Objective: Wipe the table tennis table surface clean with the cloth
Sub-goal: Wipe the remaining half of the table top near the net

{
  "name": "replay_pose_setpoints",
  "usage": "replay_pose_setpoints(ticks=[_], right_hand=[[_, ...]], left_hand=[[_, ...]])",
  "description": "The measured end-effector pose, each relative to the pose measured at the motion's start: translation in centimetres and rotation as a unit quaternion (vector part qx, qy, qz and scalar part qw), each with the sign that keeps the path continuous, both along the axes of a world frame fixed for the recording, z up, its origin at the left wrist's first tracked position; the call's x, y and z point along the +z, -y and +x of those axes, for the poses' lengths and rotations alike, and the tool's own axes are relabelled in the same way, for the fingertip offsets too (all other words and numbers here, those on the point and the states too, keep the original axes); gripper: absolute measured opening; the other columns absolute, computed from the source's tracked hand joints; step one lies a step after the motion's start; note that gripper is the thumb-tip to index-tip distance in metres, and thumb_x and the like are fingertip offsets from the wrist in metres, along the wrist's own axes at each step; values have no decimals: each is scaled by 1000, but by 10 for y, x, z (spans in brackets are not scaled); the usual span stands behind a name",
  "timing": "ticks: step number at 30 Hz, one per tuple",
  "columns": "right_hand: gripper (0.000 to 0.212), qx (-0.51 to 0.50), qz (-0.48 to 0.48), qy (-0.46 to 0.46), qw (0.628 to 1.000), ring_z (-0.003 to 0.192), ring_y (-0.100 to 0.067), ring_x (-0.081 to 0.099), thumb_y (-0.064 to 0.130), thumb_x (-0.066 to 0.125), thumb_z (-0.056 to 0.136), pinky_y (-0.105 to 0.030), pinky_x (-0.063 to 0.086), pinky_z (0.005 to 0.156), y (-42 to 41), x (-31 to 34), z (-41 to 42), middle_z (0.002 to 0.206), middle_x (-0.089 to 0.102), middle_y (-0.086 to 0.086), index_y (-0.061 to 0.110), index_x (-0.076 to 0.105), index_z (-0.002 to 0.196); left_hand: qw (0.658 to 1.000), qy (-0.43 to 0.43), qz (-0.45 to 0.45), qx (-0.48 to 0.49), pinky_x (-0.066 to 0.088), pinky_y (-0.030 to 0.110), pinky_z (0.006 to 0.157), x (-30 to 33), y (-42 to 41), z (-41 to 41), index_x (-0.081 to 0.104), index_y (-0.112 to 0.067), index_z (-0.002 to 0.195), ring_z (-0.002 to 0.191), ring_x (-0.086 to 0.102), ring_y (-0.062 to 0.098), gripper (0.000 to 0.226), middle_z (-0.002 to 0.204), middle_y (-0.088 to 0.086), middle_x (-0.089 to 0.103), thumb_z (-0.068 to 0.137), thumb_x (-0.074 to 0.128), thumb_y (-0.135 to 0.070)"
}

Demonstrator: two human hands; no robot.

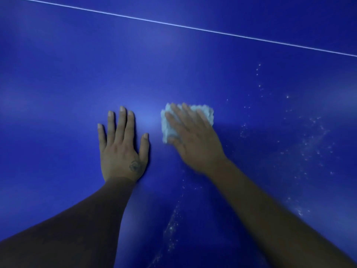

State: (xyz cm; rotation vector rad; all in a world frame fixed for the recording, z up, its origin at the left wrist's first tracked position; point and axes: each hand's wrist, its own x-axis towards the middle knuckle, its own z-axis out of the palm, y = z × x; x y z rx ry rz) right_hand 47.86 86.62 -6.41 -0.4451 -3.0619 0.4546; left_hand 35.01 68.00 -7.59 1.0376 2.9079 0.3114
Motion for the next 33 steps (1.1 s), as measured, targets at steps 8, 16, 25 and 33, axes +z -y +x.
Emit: replay_pose_setpoints(ticks=[8, 16, 25, 33], right_hand=[[66, -161, 54, 66, 983, 162, -30, 21, 50, 22, 111, -63, 12, 127, -186, 4, -61, 177, 20, -3, 20, 22, 170], [62, -316, 53, 19, 947, 163, -33, 20, 50, 19, 116, -59, 17, 130, -114, 2, 33, 177, 21, -8, 18, 25, 169], [59, -248, 74, -9, 966, 161, -35, 25, 44, 37, 116, -62, 16, 129, -45, -10, 49, 174, 28, -10, 14, 34, 166], [62, -293, 58, -17, 954, 163, -32, 22, 50, 28, 114, -61, 15, 130, -65, -15, -5, 176, 24, -6, 20, 30, 168]], left_hand=[[1000, -1, 25, 11, 10, 56, 132, 0, -2, -1, 34, -13, 165, 165, 11, 25, 66, 175, 2, 24, 108, 43, -45], [1000, 13, 18, 14, 9, 55, 132, 1, -2, -1, 32, -14, 166, 165, 8, 24, 67, 176, 2, 21, 108, 42, -45], [1000, 11, 21, 14, 8, 55, 132, 1, -1, 0, 32, -14, 166, 165, 9, 24, 67, 176, 1, 21, 108, 42, -45], [1000, 2, 27, 14, 9, 55, 132, -1, 0, 0, 33, -14, 166, 165, 11, 26, 66, 176, 2, 22, 108, 40, -47]])
